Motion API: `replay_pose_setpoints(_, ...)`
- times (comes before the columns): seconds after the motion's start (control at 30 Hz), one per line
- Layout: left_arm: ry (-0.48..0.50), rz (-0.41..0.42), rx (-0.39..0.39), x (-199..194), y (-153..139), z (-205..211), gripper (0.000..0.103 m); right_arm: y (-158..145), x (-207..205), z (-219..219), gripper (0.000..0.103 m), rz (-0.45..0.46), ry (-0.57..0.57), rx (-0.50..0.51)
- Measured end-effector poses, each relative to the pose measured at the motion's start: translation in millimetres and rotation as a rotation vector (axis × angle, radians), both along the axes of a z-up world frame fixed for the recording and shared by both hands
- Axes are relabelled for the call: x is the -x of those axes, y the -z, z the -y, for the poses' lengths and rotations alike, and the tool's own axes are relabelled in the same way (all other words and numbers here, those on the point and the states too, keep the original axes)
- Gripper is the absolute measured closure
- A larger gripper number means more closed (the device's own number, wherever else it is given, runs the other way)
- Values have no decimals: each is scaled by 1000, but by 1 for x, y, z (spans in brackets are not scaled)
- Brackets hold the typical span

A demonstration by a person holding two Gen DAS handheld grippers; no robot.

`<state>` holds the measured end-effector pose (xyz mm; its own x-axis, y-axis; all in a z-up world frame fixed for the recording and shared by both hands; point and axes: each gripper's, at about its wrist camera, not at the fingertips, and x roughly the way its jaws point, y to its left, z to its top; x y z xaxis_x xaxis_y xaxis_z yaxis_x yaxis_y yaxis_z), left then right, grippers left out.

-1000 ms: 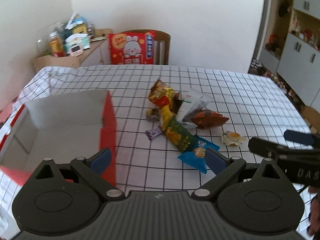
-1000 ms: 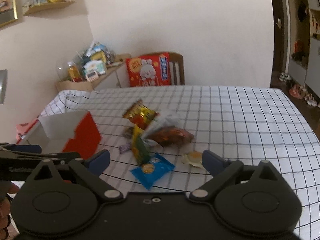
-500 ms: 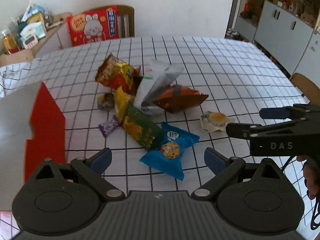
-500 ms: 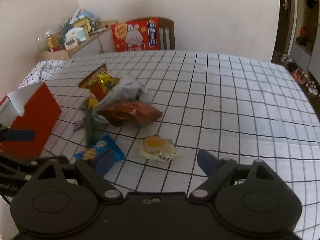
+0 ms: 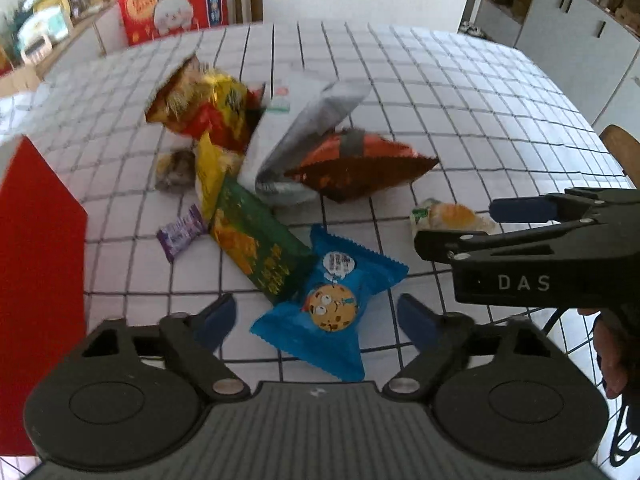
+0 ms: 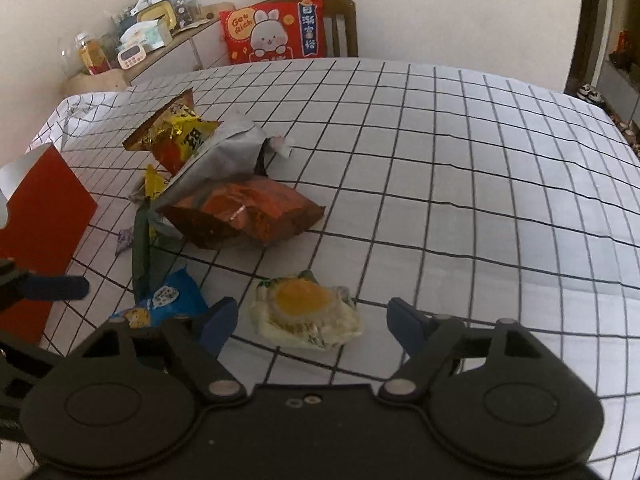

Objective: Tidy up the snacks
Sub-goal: 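Grasp the blue cookie packet with left gripper while right gripper grasps the wrapped pastry, then carry both snacks over the red box and lower them inside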

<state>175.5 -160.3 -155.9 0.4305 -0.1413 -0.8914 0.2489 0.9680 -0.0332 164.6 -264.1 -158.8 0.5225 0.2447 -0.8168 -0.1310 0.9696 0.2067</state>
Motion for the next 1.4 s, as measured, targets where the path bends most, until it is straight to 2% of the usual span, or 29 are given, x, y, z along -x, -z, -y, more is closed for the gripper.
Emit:
replay_pose_setpoints(0.17,-16,-42,38,-7,8,-6,32,8,-4,-3,34,-27,2,5)
replay_pose_setpoints(0.2,-18,-51,42,-8,9,-6,39,8,-4,-2,36,-29,2,3)
replay_pose_setpoints(0.23,-19,-62,44,-8,10,-6,45,9,-4,-2,37,-27,4,0)
replay_pose_setpoints(0.3,-26,-67,53,-8,11,-8,46,9,-3,-3,39,-25,5,4)
replay_pose_setpoints(0.33,-29,-65,56,-8,11,-8,51,8,-2,-4,39,-23,6,9)
replay_pose_setpoints(0.43,-27,-59,64,-5,8,-10,54,8,2,-4,41,-26,12,10)
replay_pose_setpoints(0.5,-24,-58,73,-2,7,-12,61,7,5,-4,42,-24,20,12)
replay_pose_setpoints(0.9,-44,-52,100,31,-13,-27,64,-19,45,-9,43,-17,42,23)
replay_pose_setpoints(1.2,-78,31,94,66,-55,-54,64,-56,71,-29,43,13,16,-2)
replay_pose_setpoints(1.4,-143,71,91,82,-84,-90,64,-88,76,-59,43,61,-40,-22)
